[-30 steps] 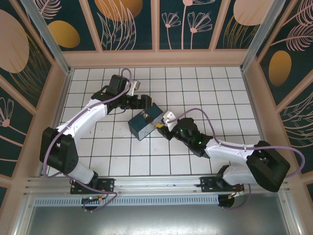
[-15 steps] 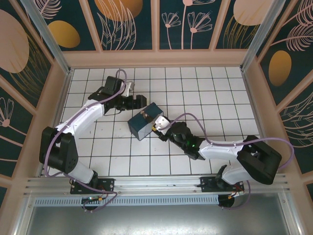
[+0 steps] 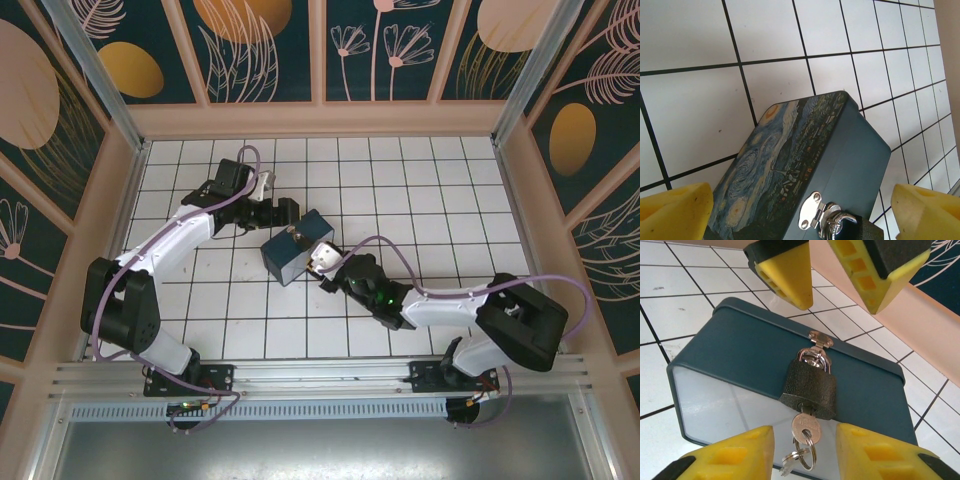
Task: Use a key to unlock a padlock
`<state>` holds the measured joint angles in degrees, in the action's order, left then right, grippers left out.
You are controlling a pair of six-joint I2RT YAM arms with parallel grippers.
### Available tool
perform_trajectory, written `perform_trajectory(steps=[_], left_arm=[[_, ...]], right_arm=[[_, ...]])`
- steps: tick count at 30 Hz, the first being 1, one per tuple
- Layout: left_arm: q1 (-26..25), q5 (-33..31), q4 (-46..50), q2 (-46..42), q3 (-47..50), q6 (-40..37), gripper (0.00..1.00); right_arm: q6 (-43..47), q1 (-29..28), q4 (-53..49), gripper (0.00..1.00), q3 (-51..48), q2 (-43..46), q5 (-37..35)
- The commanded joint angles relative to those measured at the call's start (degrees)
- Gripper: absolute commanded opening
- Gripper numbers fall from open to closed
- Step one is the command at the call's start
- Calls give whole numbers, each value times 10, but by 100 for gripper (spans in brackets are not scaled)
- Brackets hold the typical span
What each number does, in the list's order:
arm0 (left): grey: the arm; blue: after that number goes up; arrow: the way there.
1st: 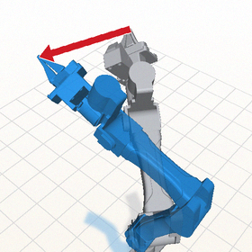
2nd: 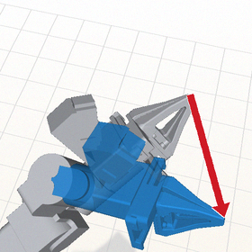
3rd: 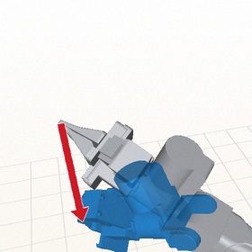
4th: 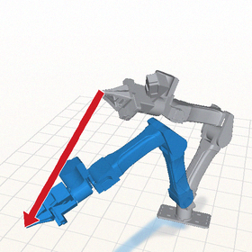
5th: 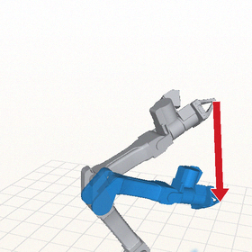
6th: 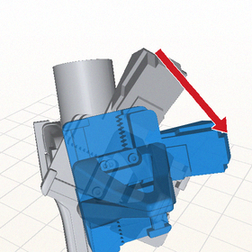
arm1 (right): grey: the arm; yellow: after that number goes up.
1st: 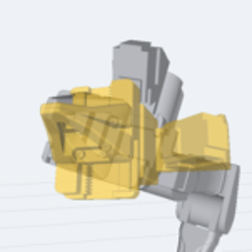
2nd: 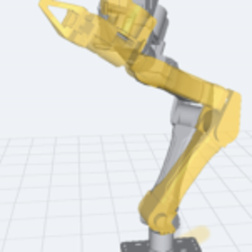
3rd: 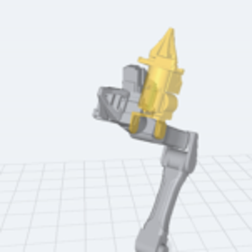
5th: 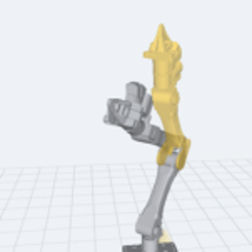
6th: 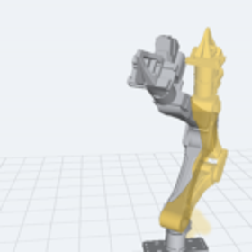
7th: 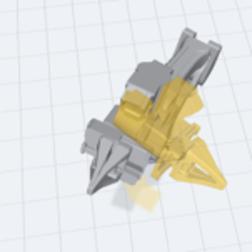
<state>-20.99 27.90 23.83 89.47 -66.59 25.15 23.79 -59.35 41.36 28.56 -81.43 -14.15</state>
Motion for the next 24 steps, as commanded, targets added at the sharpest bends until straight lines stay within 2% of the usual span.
perform_trajectory(steps=[1, 6, 20, 24], left_arm=[[1, 0, 5, -2, -3, -4, 92], [2, -8, 5, -10, -8, -4, 92], [2, -6, 2, -17, 10, -6, 91], [2, -7, 6, -18, 9, -10, 91]], right_arm=[[8, -3, 31, 33, -5, -15, -21], [1, -2, 52, 28, -8, -22, -25], [6, -3, 63, 25, -3, -38, -44], [2, -3, 69, 20, -3, -44, -44]])
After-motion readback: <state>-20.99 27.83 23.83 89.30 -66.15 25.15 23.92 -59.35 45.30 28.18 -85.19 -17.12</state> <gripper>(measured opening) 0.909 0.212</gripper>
